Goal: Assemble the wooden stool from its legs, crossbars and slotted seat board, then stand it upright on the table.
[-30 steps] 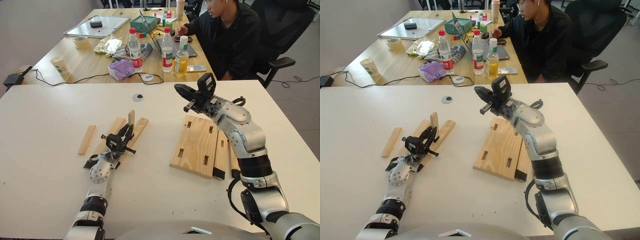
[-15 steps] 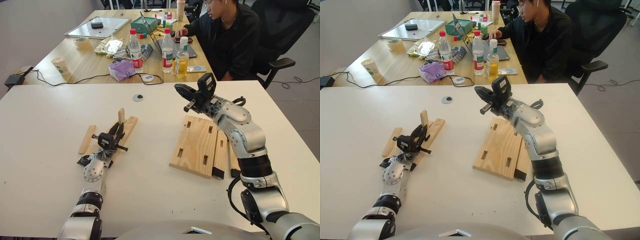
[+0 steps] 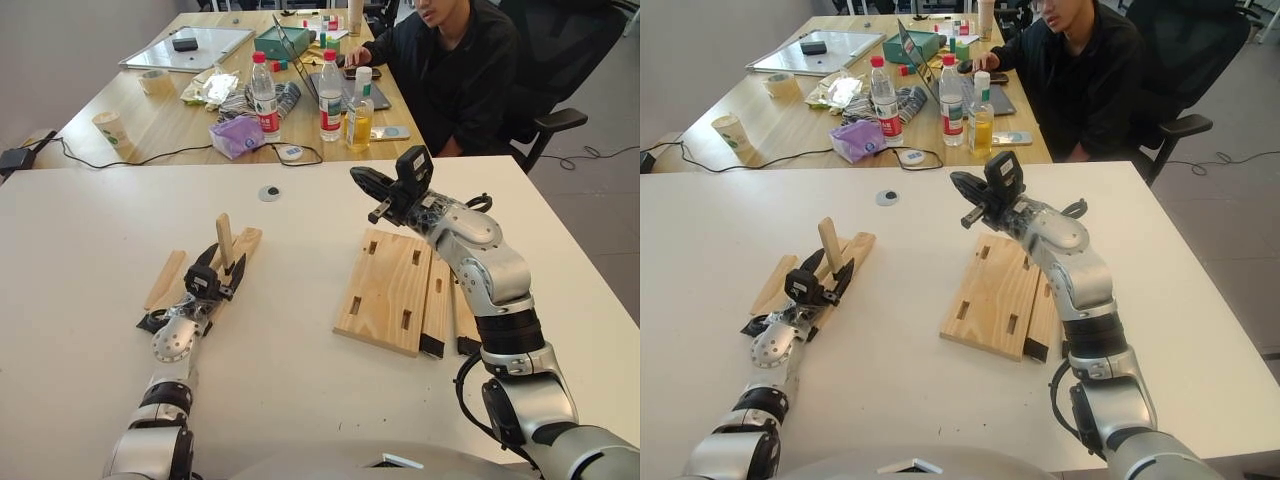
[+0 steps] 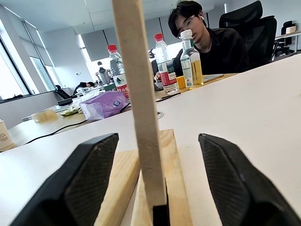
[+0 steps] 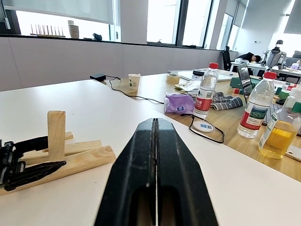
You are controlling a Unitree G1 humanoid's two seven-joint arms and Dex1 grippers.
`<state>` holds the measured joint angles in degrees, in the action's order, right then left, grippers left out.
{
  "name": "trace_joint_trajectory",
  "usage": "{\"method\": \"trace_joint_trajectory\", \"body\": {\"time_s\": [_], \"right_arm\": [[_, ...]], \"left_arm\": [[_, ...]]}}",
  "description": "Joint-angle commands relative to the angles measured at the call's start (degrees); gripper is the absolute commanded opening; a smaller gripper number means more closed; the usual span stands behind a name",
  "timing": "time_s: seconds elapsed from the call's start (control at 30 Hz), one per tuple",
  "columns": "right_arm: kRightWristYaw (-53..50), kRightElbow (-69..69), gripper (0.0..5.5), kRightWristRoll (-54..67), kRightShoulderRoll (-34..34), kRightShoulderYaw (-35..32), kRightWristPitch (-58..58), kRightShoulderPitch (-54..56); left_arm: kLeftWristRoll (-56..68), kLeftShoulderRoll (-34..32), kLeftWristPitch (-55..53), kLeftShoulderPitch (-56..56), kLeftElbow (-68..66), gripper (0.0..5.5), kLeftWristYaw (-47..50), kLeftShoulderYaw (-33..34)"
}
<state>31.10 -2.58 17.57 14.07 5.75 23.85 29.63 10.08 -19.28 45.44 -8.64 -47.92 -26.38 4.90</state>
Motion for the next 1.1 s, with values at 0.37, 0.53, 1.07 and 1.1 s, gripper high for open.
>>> {"method": "trace_joint_trajectory", "body": {"time_s": [0.37,0.53,1.07,1.1], "right_arm": [[-1.8,-2.5,0.00,-0.9,-0.5,0.0,-0.4,-2.1],[-2.3,-2.8,0.00,-1.1,-0.6,-0.3,-0.5,-2.7],[-2.4,-2.6,0.00,-1.0,0.0,-0.4,-0.4,-3.1],[-2.4,-2.5,0.00,-1.1,0.0,-0.4,-0.4,-3.0]], "left_arm": [[1.8,-0.3,-42.7,11.0,46.0,4.53,3.3,-2.2],[0.6,-1.4,-52.2,9.8,50.2,4.53,4.3,-2.5],[-1.2,0.5,-54.0,7.3,51.3,4.53,6.3,-0.6],[-0.9,0.7,-54.2,7.3,51.1,4.53,6.5,-0.1]]}}
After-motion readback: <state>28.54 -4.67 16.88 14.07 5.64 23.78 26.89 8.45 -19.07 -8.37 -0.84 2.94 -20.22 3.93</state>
